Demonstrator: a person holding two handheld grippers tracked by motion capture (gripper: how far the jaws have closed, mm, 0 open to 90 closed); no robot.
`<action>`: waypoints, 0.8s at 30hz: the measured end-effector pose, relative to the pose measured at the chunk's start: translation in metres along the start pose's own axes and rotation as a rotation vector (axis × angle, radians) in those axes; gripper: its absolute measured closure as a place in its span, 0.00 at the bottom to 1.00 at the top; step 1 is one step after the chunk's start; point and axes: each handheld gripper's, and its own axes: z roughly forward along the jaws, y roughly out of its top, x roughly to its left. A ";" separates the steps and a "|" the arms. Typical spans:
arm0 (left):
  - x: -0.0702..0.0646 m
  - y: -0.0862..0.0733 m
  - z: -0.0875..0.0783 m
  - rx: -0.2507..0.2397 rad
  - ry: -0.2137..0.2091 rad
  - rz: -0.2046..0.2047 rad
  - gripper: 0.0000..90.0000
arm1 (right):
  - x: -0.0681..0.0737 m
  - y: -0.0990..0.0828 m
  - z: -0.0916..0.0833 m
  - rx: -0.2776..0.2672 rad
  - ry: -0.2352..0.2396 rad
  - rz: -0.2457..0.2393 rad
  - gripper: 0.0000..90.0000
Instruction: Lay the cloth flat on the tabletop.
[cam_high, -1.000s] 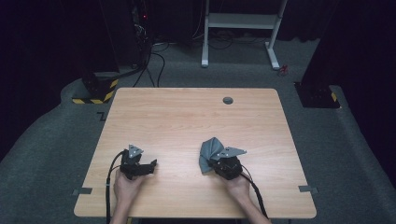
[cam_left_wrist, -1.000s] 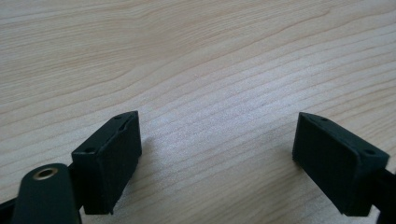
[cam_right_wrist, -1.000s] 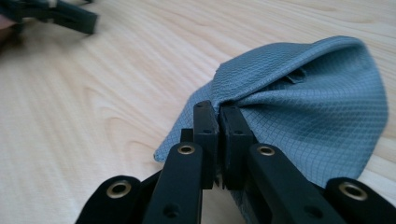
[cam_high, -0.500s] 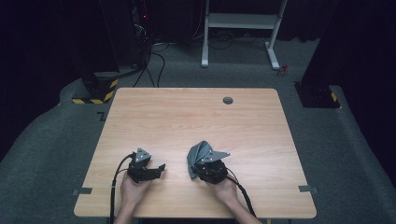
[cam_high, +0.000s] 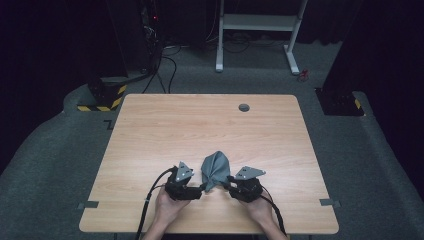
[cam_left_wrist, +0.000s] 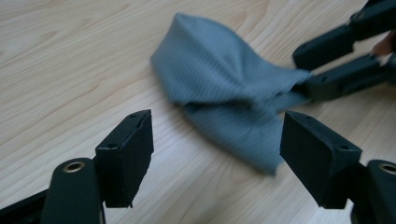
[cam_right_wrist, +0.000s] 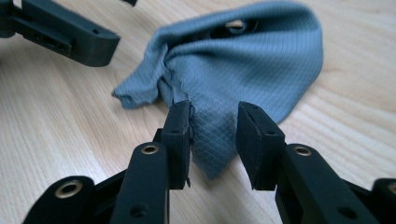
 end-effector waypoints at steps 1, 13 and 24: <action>-0.001 0.003 0.006 0.016 -0.008 -0.019 0.28 | 0.000 -0.001 0.002 0.004 0.000 0.000 0.72; 0.003 0.013 0.024 0.057 -0.003 -0.055 0.88 | -0.004 0.000 0.006 0.014 -0.002 -0.003 0.98; 0.012 0.006 0.011 0.076 -0.007 -0.034 0.96 | -0.006 -0.002 -0.001 0.020 -0.024 0.001 0.98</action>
